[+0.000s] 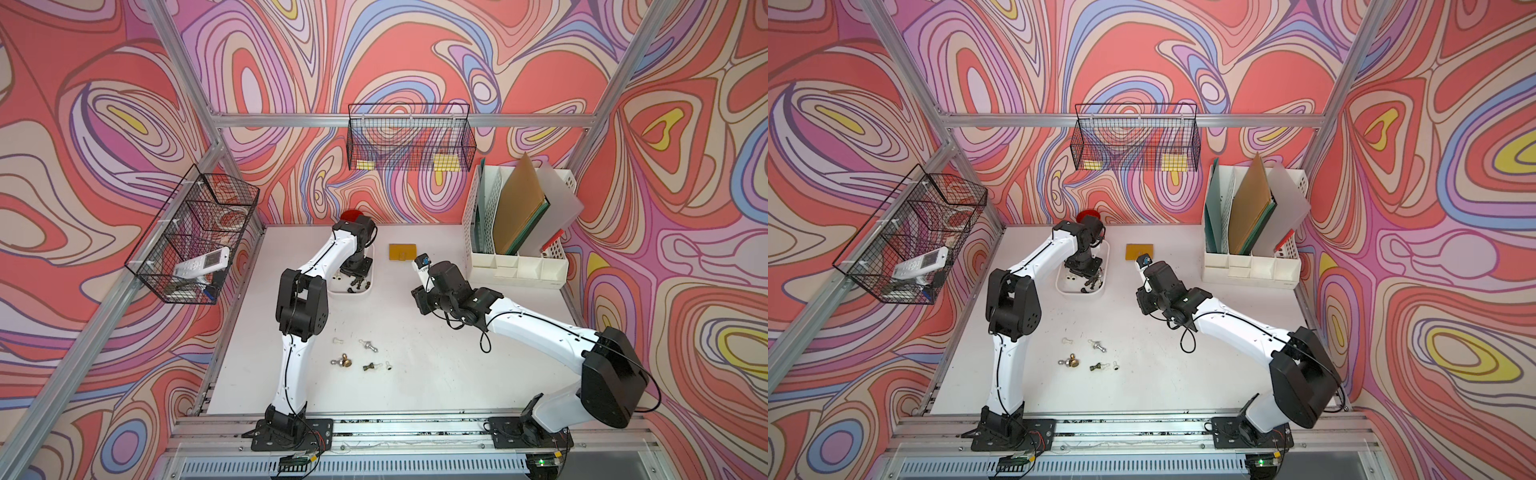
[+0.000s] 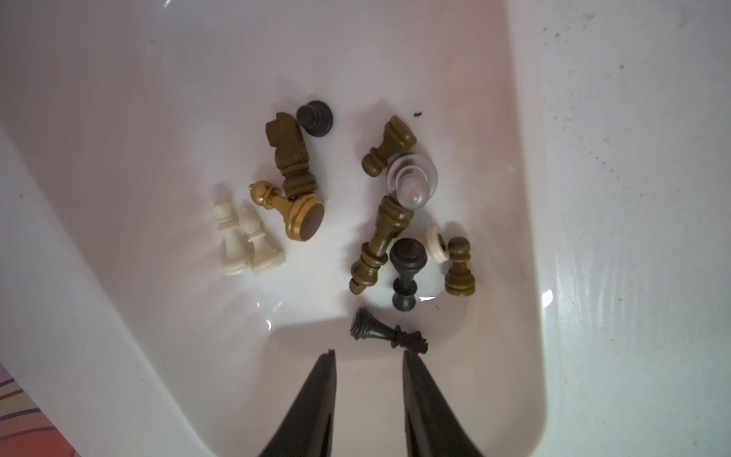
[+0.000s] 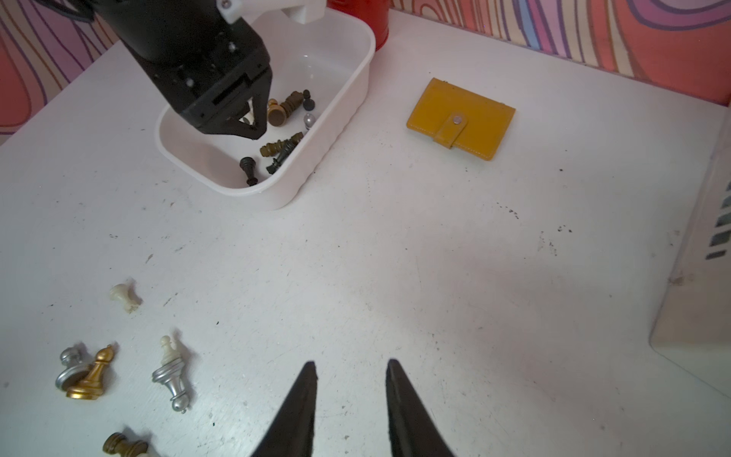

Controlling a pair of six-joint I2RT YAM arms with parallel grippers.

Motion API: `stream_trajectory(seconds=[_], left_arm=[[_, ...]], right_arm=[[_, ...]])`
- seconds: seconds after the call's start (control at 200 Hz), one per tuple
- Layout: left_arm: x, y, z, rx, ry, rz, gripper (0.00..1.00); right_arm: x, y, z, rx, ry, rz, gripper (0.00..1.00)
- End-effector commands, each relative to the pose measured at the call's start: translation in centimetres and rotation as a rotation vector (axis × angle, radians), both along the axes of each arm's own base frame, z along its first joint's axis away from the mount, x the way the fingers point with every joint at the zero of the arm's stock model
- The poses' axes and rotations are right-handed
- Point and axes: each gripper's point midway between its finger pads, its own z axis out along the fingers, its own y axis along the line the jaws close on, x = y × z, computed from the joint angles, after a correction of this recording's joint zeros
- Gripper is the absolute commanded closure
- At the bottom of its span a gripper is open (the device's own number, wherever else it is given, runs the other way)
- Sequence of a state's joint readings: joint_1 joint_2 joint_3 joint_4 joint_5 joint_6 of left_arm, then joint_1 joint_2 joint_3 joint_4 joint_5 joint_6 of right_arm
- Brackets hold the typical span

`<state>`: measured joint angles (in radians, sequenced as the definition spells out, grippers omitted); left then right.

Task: Put the chess pieces into the storage box
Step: Place the chess piece in the storage box, then pick up the chess piece at the center of the board.

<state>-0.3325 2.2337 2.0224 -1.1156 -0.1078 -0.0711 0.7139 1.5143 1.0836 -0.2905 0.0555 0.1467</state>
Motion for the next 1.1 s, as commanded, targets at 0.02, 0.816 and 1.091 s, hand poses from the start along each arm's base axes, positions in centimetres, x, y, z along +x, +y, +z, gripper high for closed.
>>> stream_trajectory(seconds=[0.02, 0.816, 1.091], left_arm=[[-0.6, 0.2, 4.0, -0.038, -0.062, 0.015, 0.64], [-18.4, 1.1, 7.5, -0.338, -0.106, -0.009, 0.61], [-18.4, 2.0, 5.6, -0.281, -0.115, -0.022, 0.61]], right_arm=[[-1.3, 1.5, -0.4, 0.014, 0.065, 0.11, 0.68], [-13.1, 7.7, -9.6, -0.154, 0.336, 0.231, 0.6], [-14.9, 7.0, -13.2, -0.286, 0.401, 0.123, 0.56]])
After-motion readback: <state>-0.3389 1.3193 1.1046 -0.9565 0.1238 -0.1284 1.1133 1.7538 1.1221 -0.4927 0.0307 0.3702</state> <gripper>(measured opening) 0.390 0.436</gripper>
